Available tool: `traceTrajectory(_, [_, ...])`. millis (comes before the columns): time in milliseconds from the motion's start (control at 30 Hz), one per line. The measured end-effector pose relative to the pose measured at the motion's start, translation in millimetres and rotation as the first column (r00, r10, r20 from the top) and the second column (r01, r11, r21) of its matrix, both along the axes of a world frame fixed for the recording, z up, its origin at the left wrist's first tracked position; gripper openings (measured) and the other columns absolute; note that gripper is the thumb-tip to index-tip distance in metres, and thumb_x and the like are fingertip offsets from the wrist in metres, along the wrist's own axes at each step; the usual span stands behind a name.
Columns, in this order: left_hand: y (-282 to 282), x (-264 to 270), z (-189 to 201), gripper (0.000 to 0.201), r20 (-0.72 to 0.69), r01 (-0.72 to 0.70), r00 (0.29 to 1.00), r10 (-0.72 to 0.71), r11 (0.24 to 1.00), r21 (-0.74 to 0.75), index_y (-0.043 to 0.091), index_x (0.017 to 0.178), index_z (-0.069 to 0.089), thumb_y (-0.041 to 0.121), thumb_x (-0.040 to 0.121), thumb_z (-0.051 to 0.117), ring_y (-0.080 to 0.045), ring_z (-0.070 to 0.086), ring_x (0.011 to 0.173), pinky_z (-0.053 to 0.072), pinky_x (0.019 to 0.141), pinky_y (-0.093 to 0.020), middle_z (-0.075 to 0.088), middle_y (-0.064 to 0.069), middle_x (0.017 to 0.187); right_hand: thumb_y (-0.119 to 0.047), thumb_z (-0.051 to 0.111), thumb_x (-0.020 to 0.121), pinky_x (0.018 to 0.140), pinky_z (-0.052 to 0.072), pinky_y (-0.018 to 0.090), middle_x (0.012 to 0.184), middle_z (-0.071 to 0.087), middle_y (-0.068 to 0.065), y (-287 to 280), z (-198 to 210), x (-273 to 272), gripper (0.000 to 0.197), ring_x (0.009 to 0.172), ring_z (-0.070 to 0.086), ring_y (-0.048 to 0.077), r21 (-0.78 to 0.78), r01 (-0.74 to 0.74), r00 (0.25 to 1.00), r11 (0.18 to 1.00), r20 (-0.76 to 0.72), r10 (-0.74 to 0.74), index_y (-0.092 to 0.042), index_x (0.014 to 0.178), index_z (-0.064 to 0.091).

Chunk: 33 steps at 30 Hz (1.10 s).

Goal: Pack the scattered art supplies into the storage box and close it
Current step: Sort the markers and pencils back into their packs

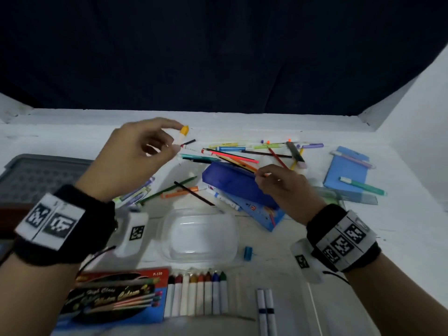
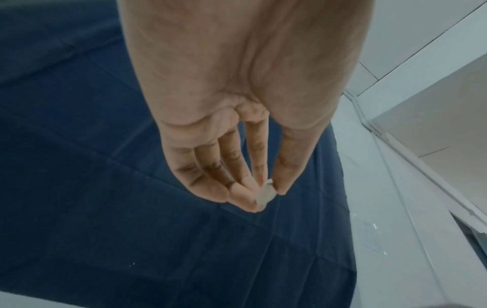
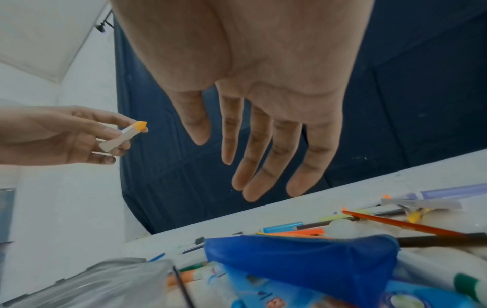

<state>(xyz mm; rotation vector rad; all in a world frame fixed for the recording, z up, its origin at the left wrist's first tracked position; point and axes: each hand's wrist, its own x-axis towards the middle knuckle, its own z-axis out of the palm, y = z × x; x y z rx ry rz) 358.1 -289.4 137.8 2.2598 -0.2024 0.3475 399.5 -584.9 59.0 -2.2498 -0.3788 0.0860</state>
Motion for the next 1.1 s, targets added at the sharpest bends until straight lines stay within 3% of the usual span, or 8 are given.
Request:
traceTrajectory(200, [-26.5, -96.4, -39.2, 0.040, -0.057, 0.116, 0.992, -0.114, 0.992, 0.047, 0.040, 0.121, 0.069, 0.029, 0.082, 0.074, -0.009, 0.067, 0.080, 0.050, 0.076, -0.013, 0.072, 0.015, 0.087, -0.026, 0.065, 0.091, 0.070, 0.047, 0.014, 0.082, 0.068, -0.006, -1.9, -10.5, -69.2, 0.014, 0.075, 0.063, 0.006, -0.071, -0.123, 0.987, 0.990, 0.094, 0.130, -0.024, 0.105, 0.066])
traceTrajectory(367, [-50.1, -142.2, -93.3, 0.036, -0.152, 0.265, 0.959, -0.240, 0.948, 0.177, 0.042, 0.118, 0.071, 0.030, 0.085, 0.077, 0.002, 0.063, 0.074, 0.044, 0.067, -0.009, 0.064, 0.015, 0.078, -0.041, 0.052, 0.095, 0.088, 0.048, 0.032, 0.101, 0.061, -0.010, 3.6, -35.3, -110.1, 0.024, 0.094, 0.057, 0.009, -0.356, -0.273, 0.960, 0.894, -0.045, 0.275, -0.033, 0.118, 0.057])
traceTrajectory(500, [-74.9, -152.8, -116.5, 0.032, -0.252, 0.321, 0.937, -0.242, 0.883, 0.343, 0.036, 0.109, 0.072, 0.042, 0.081, 0.057, -0.007, 0.060, 0.073, 0.046, 0.066, -0.026, 0.064, 0.005, 0.077, -0.046, 0.044, 0.098, 0.097, 0.040, 0.036, 0.126, 0.050, -0.007, 8.4, -46.8, -126.5, 0.038, 0.117, 0.046, 0.016, -0.543, -0.342, 0.936, 0.767, -0.123, 0.330, -0.031, 0.133, 0.047])
traceTrajectory(600, [-88.8, -144.3, -123.1, 0.042, -0.343, 0.307, 0.929, -0.138, 0.805, 0.507, 0.028, 0.108, 0.069, 0.047, 0.081, 0.043, -0.017, 0.062, 0.082, 0.045, 0.071, -0.030, 0.065, -0.001, 0.083, -0.048, 0.047, 0.095, 0.096, 0.040, 0.037, 0.129, 0.047, -0.004, 9.8, -47.5, -127.3, 0.045, 0.118, 0.044, 0.019, -0.589, -0.342, 0.934, 0.733, -0.124, 0.336, -0.030, 0.136, 0.045])
traceTrajectory(667, [-94.2, -138.5, -125.9, 0.037, -0.357, 0.288, 0.930, -0.087, 0.776, 0.560, 0.020, 0.102, 0.070, 0.045, 0.086, 0.046, -0.021, 0.062, 0.083, 0.042, 0.070, -0.030, 0.065, -0.003, 0.084, -0.049, 0.051, 0.092, 0.096, 0.041, 0.039, 0.128, 0.046, -0.003, 12.0, -48.4, -126.2, 0.047, 0.116, 0.044, 0.020, -0.603, -0.365, 0.927, 0.710, -0.160, 0.340, -0.031, 0.134, 0.044])
traceTrajectory(833, [-101.7, -134.2, -131.3, 0.035, -0.365, 0.271, 0.929, -0.064, 0.788, 0.553, 0.013, 0.075, 0.051, 0.041, 0.096, 0.051, -0.017, 0.049, 0.074, 0.032, 0.067, -0.027, 0.050, 0.000, 0.082, -0.050, 0.058, 0.085, 0.092, 0.045, 0.044, 0.120, 0.049, 0.000, 18.9, -48.4, -123.0, 0.044, 0.109, 0.048, 0.021, -0.640, -0.405, 0.912, 0.653, -0.229, 0.341, -0.032, 0.124, 0.047])
traceTrajectory(933, [-101.6, -137.1, -131.7, 0.034, -0.416, 0.333, 0.905, -0.094, 0.764, 0.553, 0.017, 0.086, 0.055, 0.046, 0.101, 0.045, -0.014, 0.044, 0.077, 0.031, 0.069, -0.027, 0.042, 0.001, 0.088, -0.050, 0.059, 0.084, 0.092, 0.045, 0.044, 0.119, 0.049, 0.000, 20.3, -44.6, -122.4, 0.045, 0.110, 0.049, 0.023, -0.647, -0.416, 0.907, 0.639, -0.246, 0.342, -0.032, 0.124, 0.048])
traceTrajectory(1100, [-92.2, -138.6, -133.2, 0.032, -0.458, 0.409, 0.877, -0.148, 0.732, 0.545, 0.019, 0.110, 0.061, 0.046, 0.100, 0.046, -0.024, 0.058, 0.093, 0.044, 0.075, -0.033, 0.048, -0.001, 0.098, -0.049, 0.060, 0.086, 0.099, 0.043, 0.046, 0.129, 0.048, 0.002, 20.1, -42.6, -122.7, 0.053, 0.117, 0.048, 0.023, -0.641, -0.427, 0.903, 0.638, -0.275, 0.330, -0.030, 0.132, 0.044])
